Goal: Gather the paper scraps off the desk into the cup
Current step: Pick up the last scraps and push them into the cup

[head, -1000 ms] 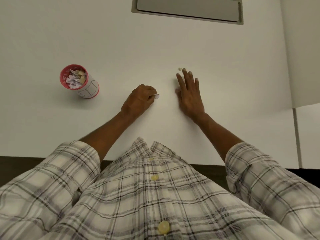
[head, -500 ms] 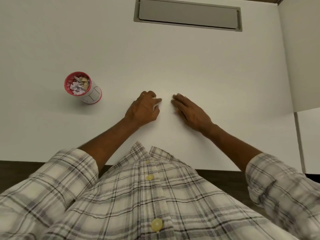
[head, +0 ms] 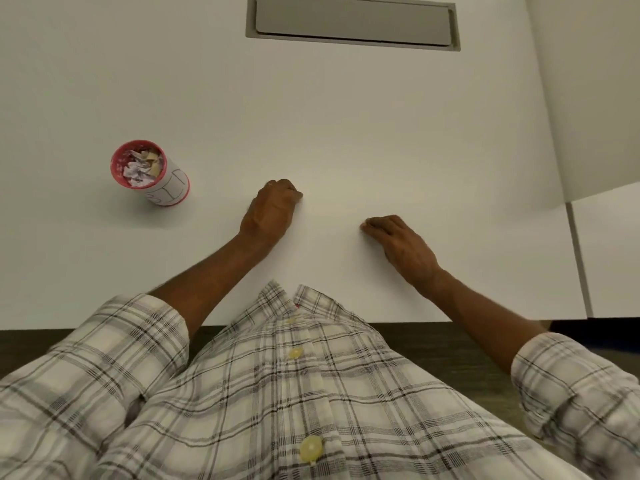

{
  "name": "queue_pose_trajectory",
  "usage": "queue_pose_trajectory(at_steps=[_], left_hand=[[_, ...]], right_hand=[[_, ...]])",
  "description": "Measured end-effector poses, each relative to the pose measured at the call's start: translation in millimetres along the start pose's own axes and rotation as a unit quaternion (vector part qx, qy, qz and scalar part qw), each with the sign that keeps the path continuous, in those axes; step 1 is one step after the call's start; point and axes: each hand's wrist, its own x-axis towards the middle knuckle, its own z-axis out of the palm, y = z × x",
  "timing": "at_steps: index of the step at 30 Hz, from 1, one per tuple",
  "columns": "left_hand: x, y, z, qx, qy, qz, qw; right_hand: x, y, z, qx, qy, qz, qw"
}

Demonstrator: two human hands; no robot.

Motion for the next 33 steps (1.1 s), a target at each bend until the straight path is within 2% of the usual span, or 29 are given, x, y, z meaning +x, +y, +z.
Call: queue_pose_trajectory(at_steps=[3, 5, 9, 11, 12, 13, 16, 17, 18, 22, 24, 26, 30, 33], left_hand=[[0.8, -2.6, -6.2, -0.005, 0.026, 0.061, 0.998], [1.7, 0.4, -11.9, -0.001, 0.024, 0.063, 0.998], [-0.1, 9.0, -19.3, -0.077, 0.022, -0.021, 0.997], [-2.5, 10.7, -24.5, -0.142, 0.024, -0.076, 0.987], [-3.0, 10.2, -28.3, -0.16, 0.029, -0.097, 0.982], [-3.0, 9.6, -33.7, -0.175, 0.037, -0.112, 0.978], [-2.4, 6.3, -54.2, -0.234, 0.065, -0.138, 0.96], [-1.9, 5.2, -63.2, -0.251, 0.079, -0.143, 0.954], [-1.5, 3.3, -72.7, -0.268, 0.093, -0.146, 0.948], [-3.6, -11.0, -118.9, -0.309, 0.152, -0.147, 0.927], [-9.8, -27.8, -144.1, -0.31, 0.176, -0.151, 0.922], [-18.4, -49.0, -167.6, -0.269, 0.206, -0.16, 0.927], [-34.5, -87.7, -199.5, -0.141, 0.237, -0.211, 0.938], [-40.5, -105.4, -207.5, -0.122, 0.226, -0.232, 0.938]], right_hand=[[22.4, -8.9, 3.2, -0.023, 0.003, 0.055, 0.998], [41.1, -18.8, 0.5, -0.024, -0.008, 0.102, 0.994], [81.1, -36.9, -5.2, 0.001, 0.003, 0.172, 0.985], [100.3, -41.9, -10.0, 0.098, 0.041, 0.243, 0.964], [109.6, -44.0, -13.2, 0.179, 0.059, 0.292, 0.938], [118.7, -45.2, -17.0, 0.277, 0.079, 0.337, 0.896], [137.3, -53.1, -35.5, 0.567, 0.094, 0.412, 0.707], [141.9, -57.3, -42.6, 0.619, 0.084, 0.409, 0.665], [147.4, -63.5, -50.6, 0.649, 0.072, 0.4, 0.643], [177.6, -95.7, -73.6, 0.721, 0.035, 0.356, 0.593], [197.2, -120.3, -79.8, 0.74, 0.013, 0.332, 0.585], [218.4, -149.1, -81.4, 0.741, -0.005, 0.297, 0.602], [257.3, -206.9, -74.8, 0.704, -0.038, 0.242, 0.667], [280.3, -240.1, -63.6, 0.637, -0.051, 0.225, 0.736]])
